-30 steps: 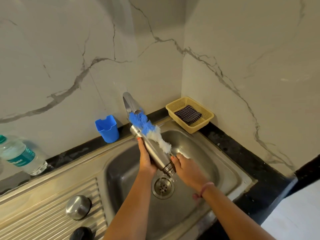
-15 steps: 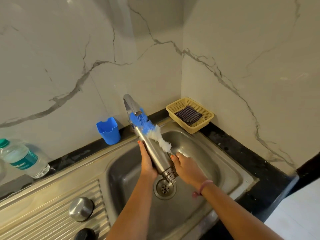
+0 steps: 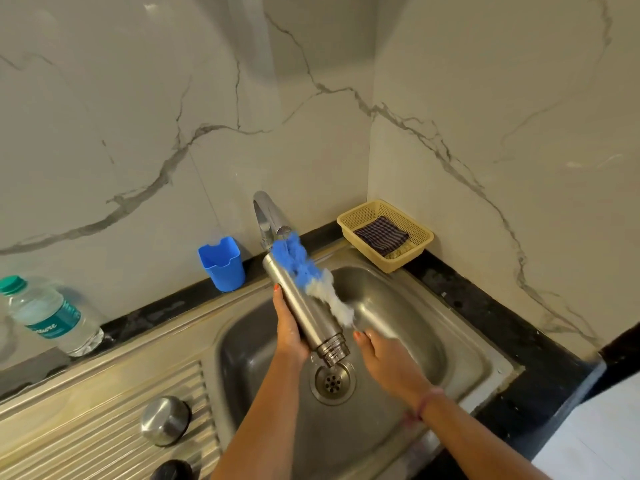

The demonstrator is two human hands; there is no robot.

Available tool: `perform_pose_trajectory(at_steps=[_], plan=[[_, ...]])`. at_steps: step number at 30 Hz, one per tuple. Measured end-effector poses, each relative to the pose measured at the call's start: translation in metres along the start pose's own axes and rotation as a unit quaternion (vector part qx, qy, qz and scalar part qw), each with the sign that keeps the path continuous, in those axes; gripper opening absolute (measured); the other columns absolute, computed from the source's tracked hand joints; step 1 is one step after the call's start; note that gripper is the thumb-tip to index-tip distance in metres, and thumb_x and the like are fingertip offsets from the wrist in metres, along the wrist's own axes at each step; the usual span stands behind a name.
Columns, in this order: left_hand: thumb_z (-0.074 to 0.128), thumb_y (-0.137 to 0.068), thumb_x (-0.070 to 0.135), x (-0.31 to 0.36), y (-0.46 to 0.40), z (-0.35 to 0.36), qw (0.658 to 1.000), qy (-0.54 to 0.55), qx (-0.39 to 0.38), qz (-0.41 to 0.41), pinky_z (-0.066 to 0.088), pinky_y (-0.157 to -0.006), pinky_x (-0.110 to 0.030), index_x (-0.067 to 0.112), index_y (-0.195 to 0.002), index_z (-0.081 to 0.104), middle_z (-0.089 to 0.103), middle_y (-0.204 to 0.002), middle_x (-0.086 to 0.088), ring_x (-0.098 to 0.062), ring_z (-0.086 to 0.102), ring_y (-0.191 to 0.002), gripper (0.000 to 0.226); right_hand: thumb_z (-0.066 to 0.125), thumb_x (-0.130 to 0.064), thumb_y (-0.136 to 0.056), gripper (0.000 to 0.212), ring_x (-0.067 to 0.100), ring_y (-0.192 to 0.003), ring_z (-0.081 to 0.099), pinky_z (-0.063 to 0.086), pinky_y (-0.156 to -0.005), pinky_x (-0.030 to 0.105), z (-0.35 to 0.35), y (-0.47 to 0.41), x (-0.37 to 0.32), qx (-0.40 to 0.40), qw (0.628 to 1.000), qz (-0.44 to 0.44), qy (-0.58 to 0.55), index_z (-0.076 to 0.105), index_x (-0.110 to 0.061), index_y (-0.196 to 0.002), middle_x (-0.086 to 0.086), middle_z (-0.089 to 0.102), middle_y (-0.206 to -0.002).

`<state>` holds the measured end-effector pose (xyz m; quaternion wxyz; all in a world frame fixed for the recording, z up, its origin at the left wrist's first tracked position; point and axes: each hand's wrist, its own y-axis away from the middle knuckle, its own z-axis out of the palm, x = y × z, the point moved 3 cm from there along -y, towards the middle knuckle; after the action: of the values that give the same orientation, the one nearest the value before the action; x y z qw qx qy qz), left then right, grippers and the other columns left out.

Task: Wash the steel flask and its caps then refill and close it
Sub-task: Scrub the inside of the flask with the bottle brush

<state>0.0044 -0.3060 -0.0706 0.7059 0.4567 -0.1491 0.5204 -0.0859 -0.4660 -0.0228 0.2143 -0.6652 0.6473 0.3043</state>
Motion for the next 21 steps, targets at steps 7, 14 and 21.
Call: perform_pose_trajectory(at_steps=[7,14,21], plan=[[0.071,-0.067,0.069,0.004,0.002,-0.001,1.000,0.022,-0.013,-0.008,0.048,-0.102,-0.056,0.021,-0.137,0.050,0.067,-0.124,-0.018,-0.038,0.066,-0.112,0.087,0.031,-0.041,-0.103,0.034,0.004,-0.053,0.045,0.037,-0.054,0.020,-0.004,-0.018,-0.007,-0.005,1.000,0.008,0.013,0.050,-0.023,-0.081,-0.007,0.050,-0.064],[0.069,-0.066,0.072,0.010,0.000,-0.012,0.999,0.016,-0.031,0.001,0.050,-0.098,-0.053,0.024,-0.139,0.051,0.069,-0.122,-0.015,-0.036,0.068,-0.109,0.089,0.035,-0.042,-0.101,0.031,0.006,-0.047,0.044,0.041,-0.052,0.025,0.015,0.038,0.030,-0.013,0.999,0.019,-0.023,0.047,-0.026,-0.077,-0.004,0.050,-0.058],[0.059,-0.074,0.069,-0.001,0.017,0.009,0.998,-0.039,-0.054,-0.013,0.051,-0.096,-0.049,0.019,-0.130,0.052,0.068,-0.120,-0.018,-0.035,0.064,-0.113,0.075,0.031,-0.043,-0.102,0.034,0.005,-0.049,0.046,0.034,-0.052,0.017,-0.006,-0.021,-0.023,0.031,0.999,0.001,-0.030,0.044,-0.026,-0.075,-0.006,0.050,-0.062]])
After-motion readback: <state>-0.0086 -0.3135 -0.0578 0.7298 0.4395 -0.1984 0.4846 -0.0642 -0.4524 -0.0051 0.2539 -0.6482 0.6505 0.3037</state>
